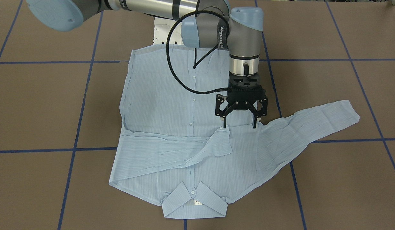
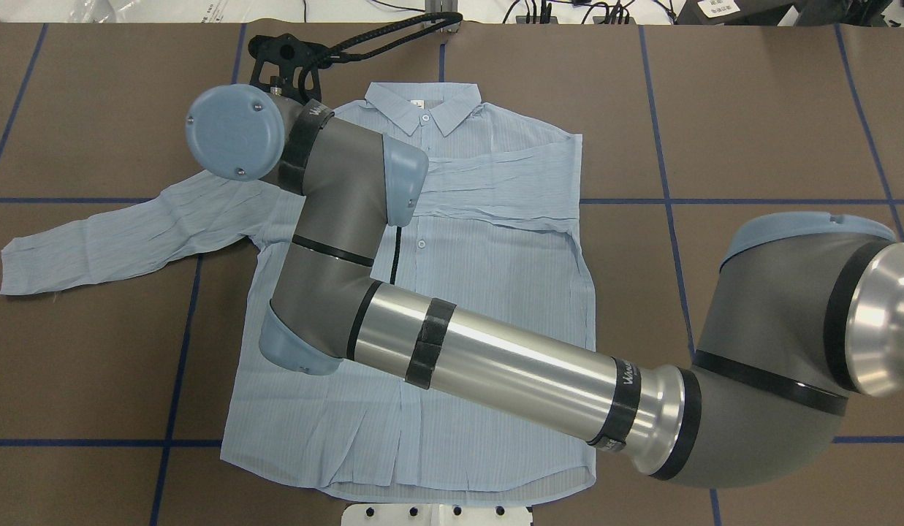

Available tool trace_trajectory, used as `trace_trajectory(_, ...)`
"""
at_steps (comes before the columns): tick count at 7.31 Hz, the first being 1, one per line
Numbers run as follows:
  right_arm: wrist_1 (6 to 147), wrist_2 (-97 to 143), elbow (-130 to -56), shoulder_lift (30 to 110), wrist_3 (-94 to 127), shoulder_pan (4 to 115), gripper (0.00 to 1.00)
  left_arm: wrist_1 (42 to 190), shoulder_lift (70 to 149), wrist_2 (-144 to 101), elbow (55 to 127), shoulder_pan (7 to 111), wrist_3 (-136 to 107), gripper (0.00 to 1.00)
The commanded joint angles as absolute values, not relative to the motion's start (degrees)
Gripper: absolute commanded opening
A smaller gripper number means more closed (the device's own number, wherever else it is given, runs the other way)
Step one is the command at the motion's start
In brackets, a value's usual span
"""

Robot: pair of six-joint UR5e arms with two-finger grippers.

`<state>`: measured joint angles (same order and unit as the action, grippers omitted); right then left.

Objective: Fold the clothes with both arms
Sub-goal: 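Carry the sleeve across the shirt chest toward the left gripper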

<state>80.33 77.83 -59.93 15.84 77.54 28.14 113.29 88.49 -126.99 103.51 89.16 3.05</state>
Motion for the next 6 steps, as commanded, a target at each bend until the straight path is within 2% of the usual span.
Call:
trace_trajectory(1, 82.35, 90.10, -60.46, 16.08, 76.04, 33.89, 1.00, 115.38, 89.29, -127.00, 103.71, 88.42, 2.99, 1.00)
trace_trajectory(2, 84.70, 96.87, -62.73, 18.17, 72.11, 37.32, 1.00, 118.88, 89.21, -126.91, 103.28, 85.72, 2.90, 1.00)
trace_trajectory(4, 88.68, 105.68, -78.93, 31.30, 60.78, 43.99, 1.00, 124.84, 89.30, -126.74, 98.38, 78.16, -3.02, 1.00)
trace_trajectory(6, 89.21, 117.37, -91.79, 46.07, 49.71, 53.57, 1.00, 142.04, 86.59, -125.51, 93.19, 70.88, -23.02, 1.00)
